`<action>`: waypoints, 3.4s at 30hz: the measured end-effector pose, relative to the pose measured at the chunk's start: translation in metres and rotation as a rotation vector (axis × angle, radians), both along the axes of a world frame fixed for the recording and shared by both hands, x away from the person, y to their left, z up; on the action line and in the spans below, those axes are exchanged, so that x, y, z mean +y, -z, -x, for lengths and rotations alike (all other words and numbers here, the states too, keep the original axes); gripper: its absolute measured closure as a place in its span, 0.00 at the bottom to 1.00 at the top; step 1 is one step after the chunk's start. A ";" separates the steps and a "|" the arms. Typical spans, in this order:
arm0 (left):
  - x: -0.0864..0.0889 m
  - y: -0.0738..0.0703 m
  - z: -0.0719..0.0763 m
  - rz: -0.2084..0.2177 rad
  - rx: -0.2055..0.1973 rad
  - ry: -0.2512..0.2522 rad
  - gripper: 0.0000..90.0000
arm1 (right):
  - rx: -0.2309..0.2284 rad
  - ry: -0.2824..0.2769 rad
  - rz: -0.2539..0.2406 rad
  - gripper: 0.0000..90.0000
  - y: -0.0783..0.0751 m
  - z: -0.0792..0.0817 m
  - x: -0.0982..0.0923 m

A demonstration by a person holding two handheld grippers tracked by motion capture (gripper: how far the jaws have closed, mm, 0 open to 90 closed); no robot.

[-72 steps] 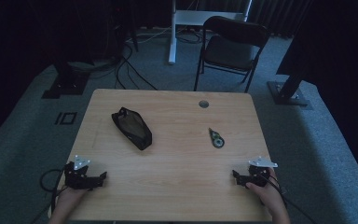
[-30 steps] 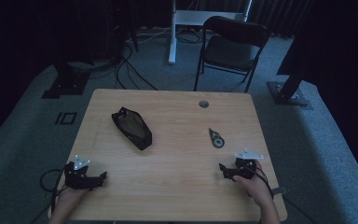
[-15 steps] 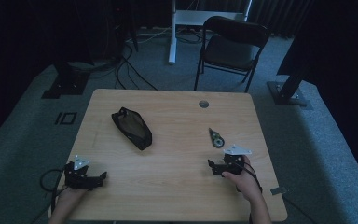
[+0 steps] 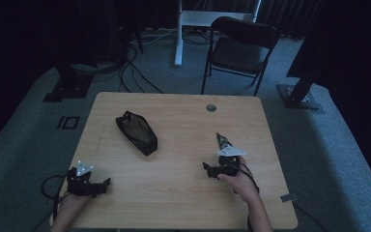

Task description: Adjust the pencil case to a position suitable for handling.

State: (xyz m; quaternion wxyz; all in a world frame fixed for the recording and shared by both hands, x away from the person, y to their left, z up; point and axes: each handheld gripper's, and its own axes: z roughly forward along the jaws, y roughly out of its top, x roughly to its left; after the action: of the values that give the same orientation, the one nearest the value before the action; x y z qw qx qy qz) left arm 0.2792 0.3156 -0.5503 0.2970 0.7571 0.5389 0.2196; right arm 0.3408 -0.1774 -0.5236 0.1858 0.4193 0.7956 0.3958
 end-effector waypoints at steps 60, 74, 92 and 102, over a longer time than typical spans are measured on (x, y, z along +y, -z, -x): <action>0.000 0.000 0.000 0.002 0.000 -0.001 0.00 | -0.084 -0.210 -0.092 0.25 -0.003 -0.025 0.164; 0.000 0.000 0.000 0.002 -0.001 -0.002 0.00 | -0.098 -0.174 -0.097 0.40 -0.003 -0.042 0.186; 0.000 0.000 0.000 0.002 -0.001 -0.002 0.00 | -0.062 -0.173 -0.087 0.63 0.000 -0.049 0.195; 0.000 0.000 0.000 0.002 -0.001 -0.002 0.00 | -0.057 -0.166 -0.074 0.81 -0.006 -0.051 0.194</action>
State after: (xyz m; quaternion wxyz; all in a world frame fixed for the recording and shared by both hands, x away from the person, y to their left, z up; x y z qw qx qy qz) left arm 0.2791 0.3155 -0.5504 0.2978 0.7563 0.5396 0.2195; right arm 0.3919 0.0169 -0.5179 0.1592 0.3470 0.8070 0.4505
